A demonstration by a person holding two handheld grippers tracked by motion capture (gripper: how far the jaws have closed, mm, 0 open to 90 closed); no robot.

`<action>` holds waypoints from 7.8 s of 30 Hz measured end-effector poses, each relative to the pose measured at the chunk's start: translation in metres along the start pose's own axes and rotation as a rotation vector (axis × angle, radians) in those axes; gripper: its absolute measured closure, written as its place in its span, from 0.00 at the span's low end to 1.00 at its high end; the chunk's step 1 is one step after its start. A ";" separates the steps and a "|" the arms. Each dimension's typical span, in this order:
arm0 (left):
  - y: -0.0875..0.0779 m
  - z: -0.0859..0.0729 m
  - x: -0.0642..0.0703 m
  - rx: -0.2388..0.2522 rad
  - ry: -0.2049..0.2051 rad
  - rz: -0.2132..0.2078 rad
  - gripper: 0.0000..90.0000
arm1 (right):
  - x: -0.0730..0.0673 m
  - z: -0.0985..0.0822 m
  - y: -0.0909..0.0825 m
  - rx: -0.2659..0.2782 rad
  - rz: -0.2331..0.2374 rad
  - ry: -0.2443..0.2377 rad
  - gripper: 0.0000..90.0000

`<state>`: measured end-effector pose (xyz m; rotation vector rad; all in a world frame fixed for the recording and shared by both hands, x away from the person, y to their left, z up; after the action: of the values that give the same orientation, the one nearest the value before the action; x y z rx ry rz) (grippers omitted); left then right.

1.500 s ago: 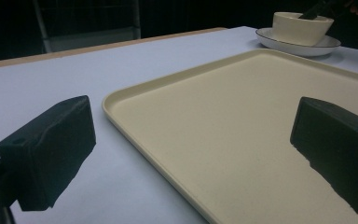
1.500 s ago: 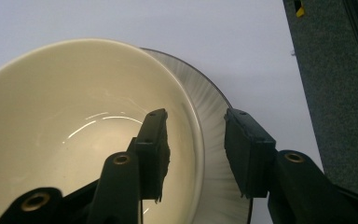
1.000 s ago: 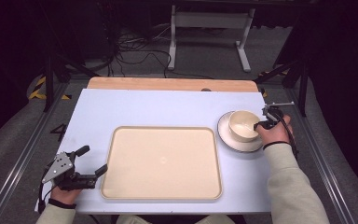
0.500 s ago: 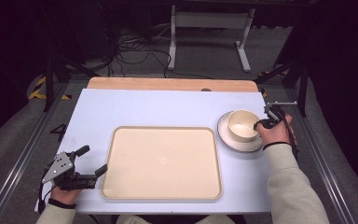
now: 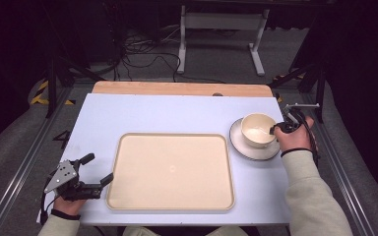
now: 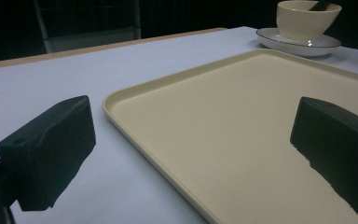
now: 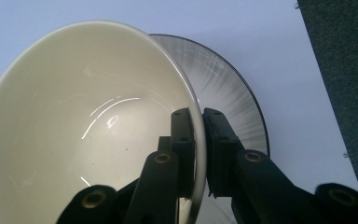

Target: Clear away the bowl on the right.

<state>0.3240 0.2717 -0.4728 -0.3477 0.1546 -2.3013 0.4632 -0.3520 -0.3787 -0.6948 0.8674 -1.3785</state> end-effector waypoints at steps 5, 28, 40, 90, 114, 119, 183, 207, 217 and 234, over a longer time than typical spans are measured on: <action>0.000 0.000 0.000 0.000 0.000 0.000 0.01 | -0.006 0.004 -0.008 0.000 -0.003 -0.008 0.93; 0.000 0.000 0.000 -0.004 0.003 0.001 0.01 | -0.024 0.009 -0.040 0.010 0.031 -0.024 0.92; 0.000 0.000 0.000 -0.002 0.001 -0.001 0.01 | -0.051 0.006 -0.044 -0.014 0.091 -0.062 0.92; 0.000 0.000 -0.001 -0.001 0.006 -0.003 0.01 | -0.189 -0.016 -0.060 -0.044 0.337 -0.326 0.92; 0.000 0.000 -0.001 -0.003 0.008 -0.004 0.01 | -0.228 -0.028 -0.035 -0.104 0.434 -0.360 0.92; 0.000 0.000 0.000 -0.006 0.008 -0.004 0.01 | -0.234 -0.034 -0.023 -0.121 0.441 -0.362 0.92; 0.000 0.000 0.000 -0.006 0.011 -0.007 0.01 | -0.242 -0.064 0.035 -0.139 0.424 -0.449 0.85; 0.000 0.000 0.000 -0.008 0.008 -0.006 0.01 | -0.216 -0.063 -0.017 0.246 0.510 -0.576 0.73; 0.001 0.000 0.000 -0.006 0.014 -0.004 0.01 | -0.199 -0.066 -0.030 0.411 0.567 -0.661 0.64; 0.000 0.000 0.000 -0.011 0.015 -0.006 0.01 | -0.175 -0.081 -0.040 0.638 0.596 -0.855 0.42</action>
<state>0.3240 0.2711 -0.4726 -0.3377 0.1742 -2.3099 0.3761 -0.1756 -0.3680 -0.3993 -0.0794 -0.6313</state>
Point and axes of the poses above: each handheld gripper's, and its own axes: y roughly forward along the jaws, z roughly out of its top, x roughly to its right, the point moved 1 cm from there along y, roughly forward along the jaws, and after that the axes turned 9 degrees about -y, right-handed, at the moved point
